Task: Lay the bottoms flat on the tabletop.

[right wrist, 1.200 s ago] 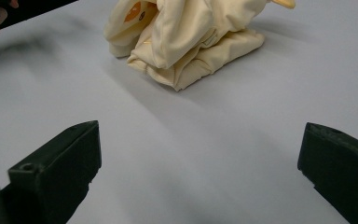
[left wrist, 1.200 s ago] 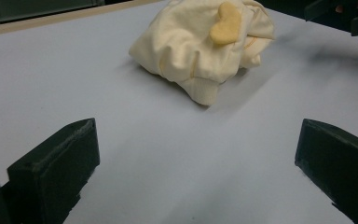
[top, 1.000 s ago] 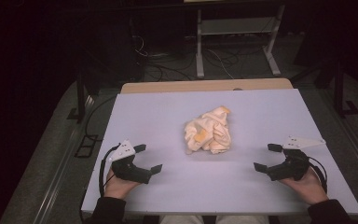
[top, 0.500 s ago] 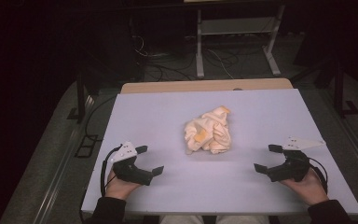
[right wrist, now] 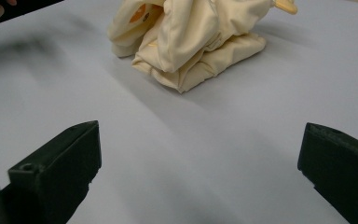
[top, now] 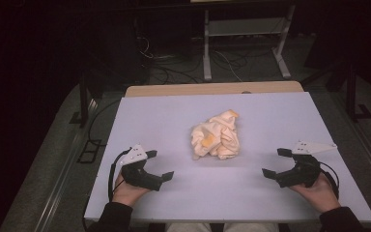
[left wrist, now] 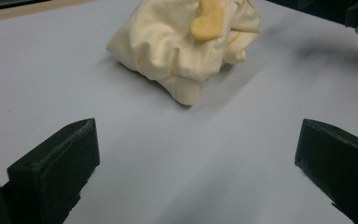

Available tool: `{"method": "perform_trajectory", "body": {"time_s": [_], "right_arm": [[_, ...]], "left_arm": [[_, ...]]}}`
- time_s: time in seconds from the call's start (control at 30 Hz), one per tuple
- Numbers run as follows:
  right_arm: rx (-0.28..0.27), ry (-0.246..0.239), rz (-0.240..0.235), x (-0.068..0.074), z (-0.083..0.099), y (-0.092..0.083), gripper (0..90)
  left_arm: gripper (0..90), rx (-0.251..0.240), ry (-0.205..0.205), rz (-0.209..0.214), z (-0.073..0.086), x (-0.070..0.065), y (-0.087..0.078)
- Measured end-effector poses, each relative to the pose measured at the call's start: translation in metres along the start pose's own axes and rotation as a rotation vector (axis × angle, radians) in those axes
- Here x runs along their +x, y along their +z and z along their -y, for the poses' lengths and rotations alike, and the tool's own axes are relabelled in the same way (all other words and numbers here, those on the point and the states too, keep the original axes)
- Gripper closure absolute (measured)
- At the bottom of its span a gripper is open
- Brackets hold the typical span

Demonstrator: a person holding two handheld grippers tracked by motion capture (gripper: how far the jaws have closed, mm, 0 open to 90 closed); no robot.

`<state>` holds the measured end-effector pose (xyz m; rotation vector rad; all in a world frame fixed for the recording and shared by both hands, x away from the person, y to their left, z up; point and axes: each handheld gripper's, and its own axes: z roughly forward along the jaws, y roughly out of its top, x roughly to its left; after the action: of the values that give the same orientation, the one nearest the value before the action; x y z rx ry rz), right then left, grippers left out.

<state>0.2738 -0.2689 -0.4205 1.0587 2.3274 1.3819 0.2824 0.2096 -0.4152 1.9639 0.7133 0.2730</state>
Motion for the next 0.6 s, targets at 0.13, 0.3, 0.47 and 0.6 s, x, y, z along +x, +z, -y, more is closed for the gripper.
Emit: {"method": "perform_trajectory", "body": {"time_s": [0.13, 0.3, 0.47, 0.6], "right_arm": [[0.0, -0.011, -0.003, 0.002, -0.005, 0.0, 0.0], [-0.001, -0.019, -0.005, 0.002, -0.012, 0.0, 0.0], [0.015, -0.014, -0.003, 0.001, -0.017, 0.002, 0.0], [0.021, -0.021, -0.013, -0.003, -0.025, 0.006, 0.0]], "left_arm": [[0.0, 0.002, 0.006, 0.004, -0.003, -0.001, 0.003], [0.0, 0.005, 0.017, 0.009, -0.009, -0.002, 0.004], [0.0, -0.007, 0.02, 0.005, -0.017, 0.0, 0.006], [0.0, -0.003, 0.027, 0.007, -0.024, 0.002, 0.008]]}}
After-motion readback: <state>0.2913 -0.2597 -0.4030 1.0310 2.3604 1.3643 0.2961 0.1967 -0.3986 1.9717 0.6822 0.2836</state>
